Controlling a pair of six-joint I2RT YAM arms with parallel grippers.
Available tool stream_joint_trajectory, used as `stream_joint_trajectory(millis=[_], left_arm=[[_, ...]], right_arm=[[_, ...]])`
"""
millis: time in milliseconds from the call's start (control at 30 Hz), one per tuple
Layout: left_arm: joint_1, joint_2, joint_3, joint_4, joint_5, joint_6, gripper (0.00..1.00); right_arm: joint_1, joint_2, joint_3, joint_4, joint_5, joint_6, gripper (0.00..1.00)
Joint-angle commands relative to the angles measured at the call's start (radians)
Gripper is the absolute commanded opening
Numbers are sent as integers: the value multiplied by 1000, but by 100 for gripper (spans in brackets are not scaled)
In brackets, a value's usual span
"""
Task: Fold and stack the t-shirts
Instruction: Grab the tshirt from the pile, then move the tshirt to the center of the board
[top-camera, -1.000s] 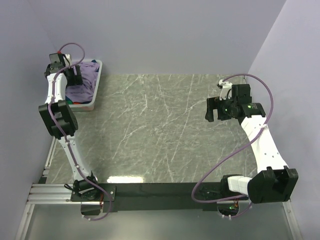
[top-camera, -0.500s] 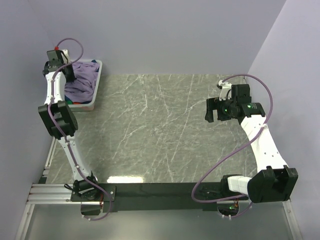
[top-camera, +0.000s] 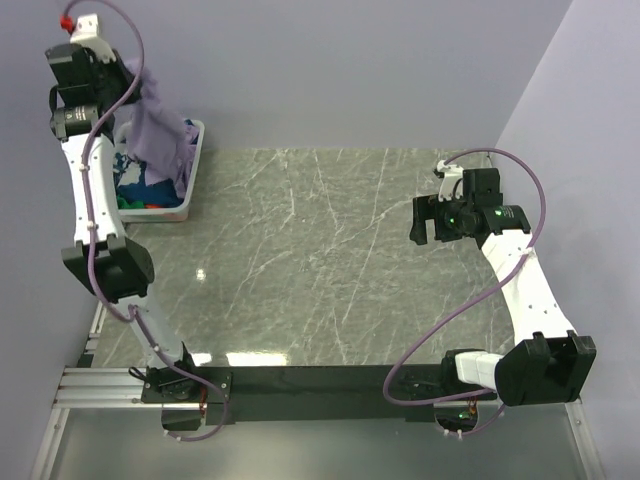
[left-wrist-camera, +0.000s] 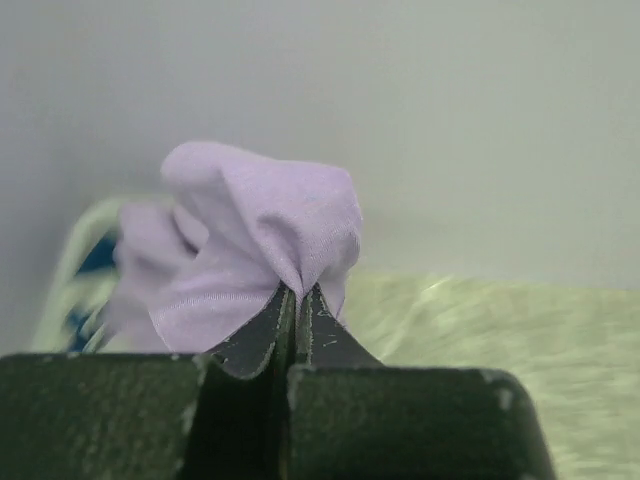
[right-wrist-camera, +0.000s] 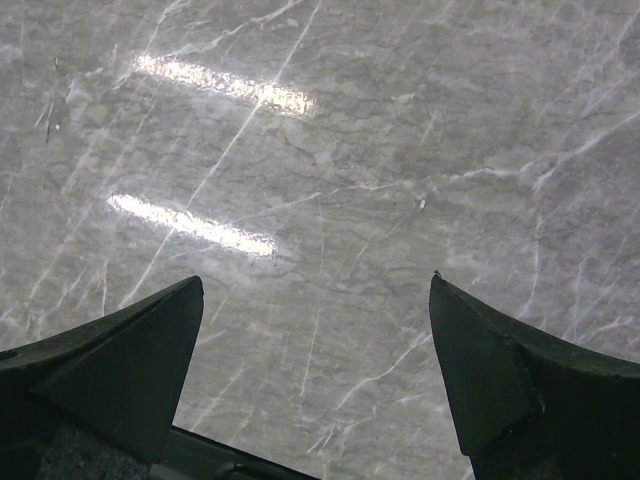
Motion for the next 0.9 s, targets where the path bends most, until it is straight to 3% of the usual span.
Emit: stream_joint_trajectory(millis=[0,100,267,500,633,733,867], left_arm=[[-93,-124,77,140,137,-118,0],[-183,-153,132,181,152,-155,0],[-351,-210,172,406,188,-300,1],[-587,-247,235,629,130,-353,1],[-612,-248,249,675,151,-458,1],[-604,-311,127,622,178,-431,1],[-461,-453,-365,611,298,-466,1]], right_arm=[[0,-19,41,9,-2,0,100],[-9,-20,47,7,-8,2,100],[-32,-26,61,4,-48,11,100],[-78,-35,70,1,-86,17,100],[-94,-40,72,1,-97,19,100],[-101,-43,67,4,-111,19,100],[-127,-57,51,9,-116,11,100]])
